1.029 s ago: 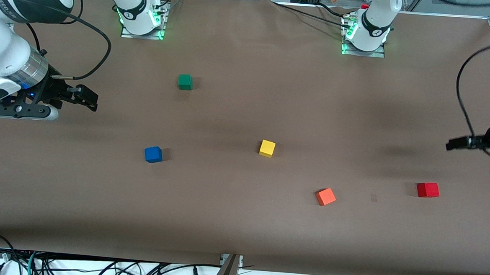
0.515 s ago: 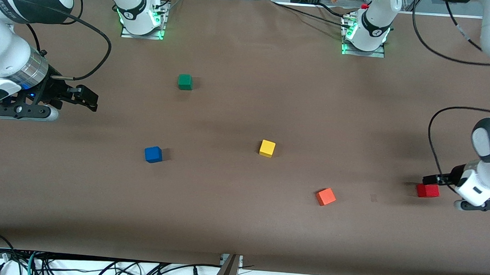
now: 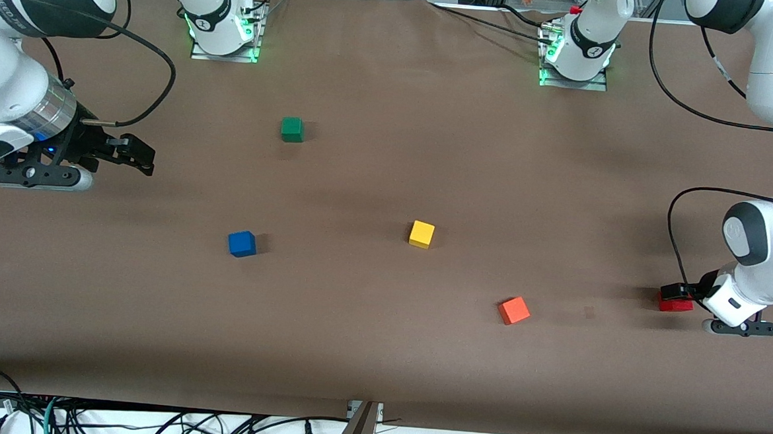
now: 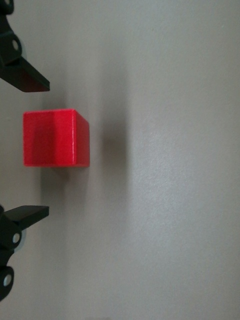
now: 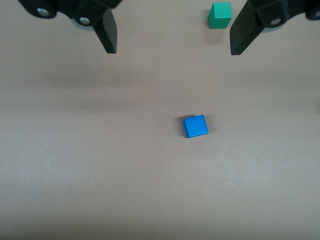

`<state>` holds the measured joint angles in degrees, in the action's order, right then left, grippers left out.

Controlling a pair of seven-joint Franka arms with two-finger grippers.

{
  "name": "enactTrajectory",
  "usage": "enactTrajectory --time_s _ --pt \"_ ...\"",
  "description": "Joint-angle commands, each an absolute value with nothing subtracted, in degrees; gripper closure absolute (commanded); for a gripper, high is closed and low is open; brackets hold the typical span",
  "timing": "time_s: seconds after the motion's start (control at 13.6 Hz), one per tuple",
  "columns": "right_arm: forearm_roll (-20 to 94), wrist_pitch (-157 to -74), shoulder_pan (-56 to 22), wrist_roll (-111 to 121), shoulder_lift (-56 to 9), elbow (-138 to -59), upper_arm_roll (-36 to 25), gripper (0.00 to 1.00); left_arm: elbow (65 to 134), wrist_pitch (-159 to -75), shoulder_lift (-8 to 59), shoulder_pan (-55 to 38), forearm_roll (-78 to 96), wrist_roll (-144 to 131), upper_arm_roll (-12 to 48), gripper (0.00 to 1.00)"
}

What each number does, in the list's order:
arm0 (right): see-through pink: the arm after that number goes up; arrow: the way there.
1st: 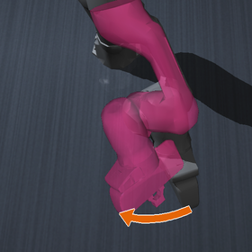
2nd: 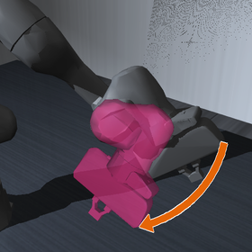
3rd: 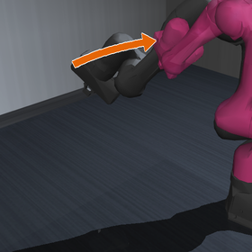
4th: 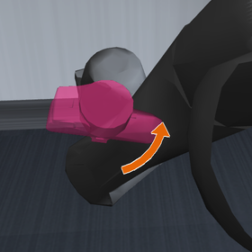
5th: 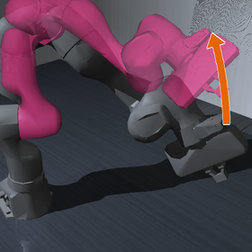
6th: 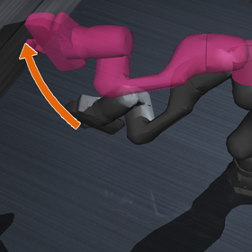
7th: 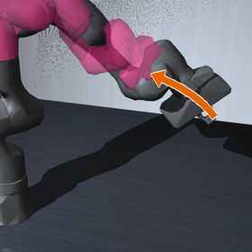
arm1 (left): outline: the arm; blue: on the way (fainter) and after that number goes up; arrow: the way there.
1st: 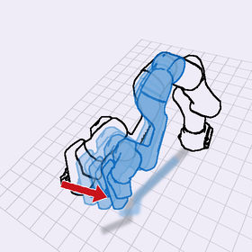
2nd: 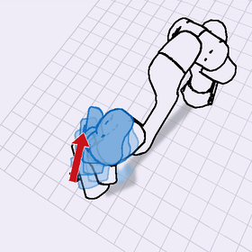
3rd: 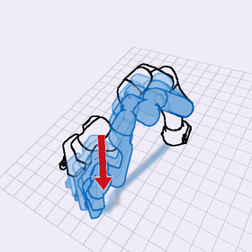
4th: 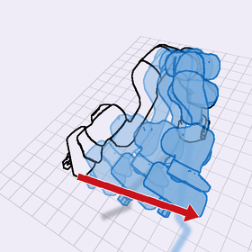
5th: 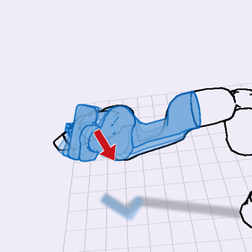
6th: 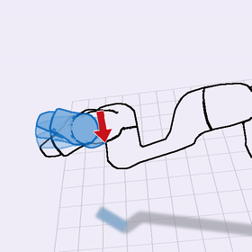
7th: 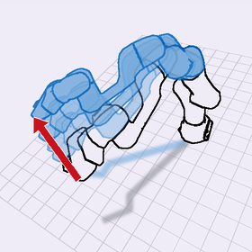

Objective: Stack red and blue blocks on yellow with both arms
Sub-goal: 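Lower the left gripper around the red block and close it, then move the right gripper over the blue block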

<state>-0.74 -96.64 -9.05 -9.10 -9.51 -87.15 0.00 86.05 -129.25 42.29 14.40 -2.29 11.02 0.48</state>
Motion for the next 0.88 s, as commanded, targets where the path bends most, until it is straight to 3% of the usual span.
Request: enactTrajectory --time_s 0.0,0.37,0.44,0.59,0.66,0.81 --pt "-0.3 -95.3 -9.2 -8.4 -10.4 -85.6 0.1 0.00 86.8 -131.0 42.4 15.6 -3.3 13.3 1.2 0.00" --pt "-0.5 -95.4 -9.7 -8.6 -14.8 -85.4 0.1 0.00 86.8 -133.2 43.8 15.8 -3.3 13.3 1.3 0.01" --pt "-0.5 -95.4 -9.6 -8.7 -16.3 -85.5 0.0 0.00 86.7 -133.5 43.9 15.8 -3.3 13.3 1.3 0.08" --pt "-0.5 -95.9 -9.6 -7.5 -17.0 -85.8 0.0 0.00 86.8 -135.3 44.4 15.9 -3.3 13.3 1.3 0.12" --pt "-0.5 -96.1 -10.0 -6.3 -18.5 -85.8 0.0 0.00 86.8 -135.4 44.6 15.9 -3.3 13.4 1.3 0.22" --pt "-0.3 -98.7 -10.8 -5.5 -21.3 -85.8 0.1 0.00 86.8 -135.4 44.7 15.9 -3.3 14.1 1.2 0.53"
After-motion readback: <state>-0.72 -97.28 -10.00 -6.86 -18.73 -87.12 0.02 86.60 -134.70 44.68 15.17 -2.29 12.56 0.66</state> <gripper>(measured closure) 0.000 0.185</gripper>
